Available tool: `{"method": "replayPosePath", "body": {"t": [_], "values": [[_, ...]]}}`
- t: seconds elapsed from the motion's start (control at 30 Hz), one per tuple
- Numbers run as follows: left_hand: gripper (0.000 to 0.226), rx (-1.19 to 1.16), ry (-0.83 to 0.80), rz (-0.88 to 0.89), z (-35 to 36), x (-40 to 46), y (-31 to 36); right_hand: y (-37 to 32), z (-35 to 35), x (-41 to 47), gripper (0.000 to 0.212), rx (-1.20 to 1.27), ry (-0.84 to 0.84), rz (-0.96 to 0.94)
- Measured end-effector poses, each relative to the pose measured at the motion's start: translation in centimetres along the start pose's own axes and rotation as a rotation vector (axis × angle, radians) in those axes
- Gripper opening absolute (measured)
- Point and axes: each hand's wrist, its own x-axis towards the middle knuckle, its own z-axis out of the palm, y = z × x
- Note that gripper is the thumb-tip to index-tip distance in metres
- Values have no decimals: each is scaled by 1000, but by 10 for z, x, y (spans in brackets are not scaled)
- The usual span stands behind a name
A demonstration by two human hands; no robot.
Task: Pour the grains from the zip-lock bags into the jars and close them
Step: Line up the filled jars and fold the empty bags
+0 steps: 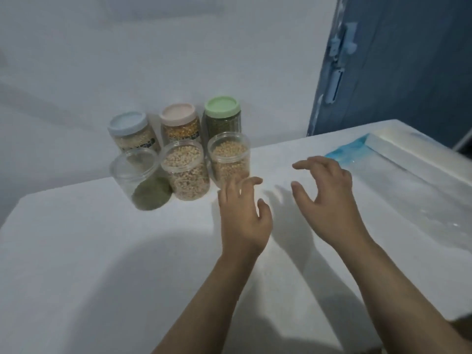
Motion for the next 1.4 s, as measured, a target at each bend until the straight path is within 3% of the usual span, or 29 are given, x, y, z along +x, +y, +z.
{"method": "replayPosePath", "body": {"t": [0.2, 0.37, 0.57, 0.7, 0.8, 0.97, 1.17, 1.4], "values": [[34, -133, -176, -78, 60, -11, 54, 65, -78, -11, 28, -132, -6, 61], [37, -199, -383, -379, 129, 8, 92, 140, -128, 34, 36, -328, -148, 154], [54, 257, -495, -485, 214, 25, 136, 228, -166, 94, 55, -598, -463, 211], [66, 412, -532, -560, 250, 32, 161, 272, -167, 103, 57, -487, -637, 184], [65, 368, -516, -606, 268, 33, 173, 289, -165, 103, 59, -364, -667, 141], [56, -12, -447, -706, 282, 30, 202, 314, -160, 99, 36, -299, -743, 95], [59, -385, -355, -893, 289, 30, 220, 319, -166, 98, 38, -77, -722, 162], [66, -287, -305, -758, 312, 4, 221, 322, -170, 94, 37, 55, -676, 244]]}}
